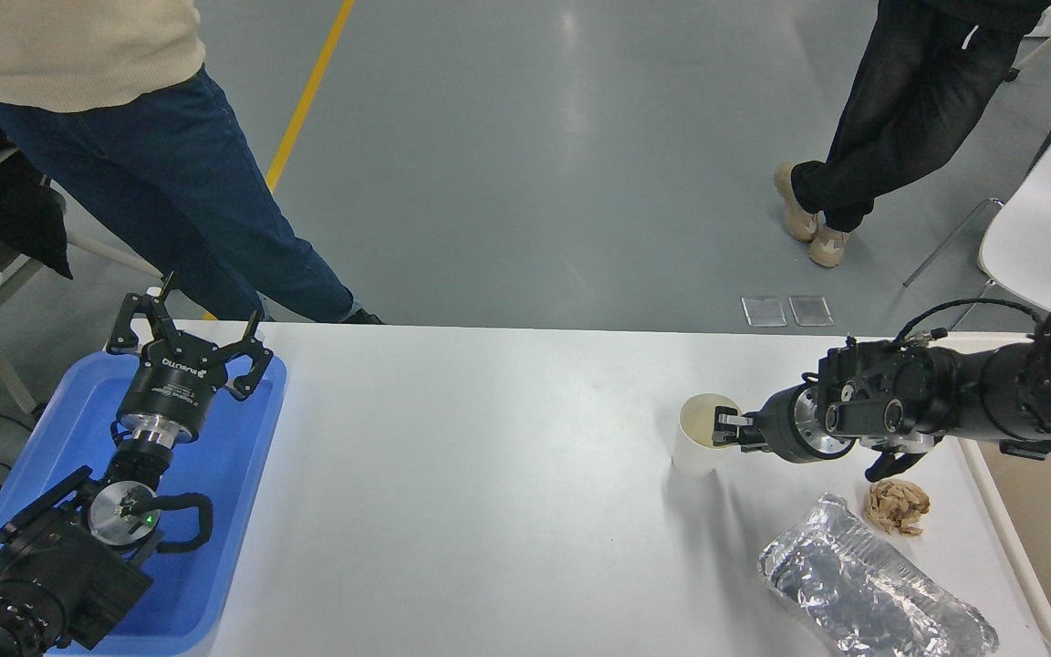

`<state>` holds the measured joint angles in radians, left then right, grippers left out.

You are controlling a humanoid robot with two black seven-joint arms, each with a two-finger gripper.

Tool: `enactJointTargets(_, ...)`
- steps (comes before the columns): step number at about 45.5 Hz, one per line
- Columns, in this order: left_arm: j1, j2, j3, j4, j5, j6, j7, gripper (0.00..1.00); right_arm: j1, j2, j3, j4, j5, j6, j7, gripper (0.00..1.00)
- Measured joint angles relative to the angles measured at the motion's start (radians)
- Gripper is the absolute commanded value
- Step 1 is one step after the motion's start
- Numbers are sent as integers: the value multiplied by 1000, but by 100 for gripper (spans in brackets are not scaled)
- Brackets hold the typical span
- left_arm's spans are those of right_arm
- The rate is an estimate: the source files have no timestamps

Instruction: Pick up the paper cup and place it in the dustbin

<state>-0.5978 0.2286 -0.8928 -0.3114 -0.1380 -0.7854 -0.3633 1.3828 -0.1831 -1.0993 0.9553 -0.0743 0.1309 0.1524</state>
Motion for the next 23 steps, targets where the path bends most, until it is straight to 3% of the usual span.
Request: enactJointTargets(23, -1, 0, 0, 0, 0, 0, 1, 100, 165, -70, -46, 148, 20, 89, -4, 0)
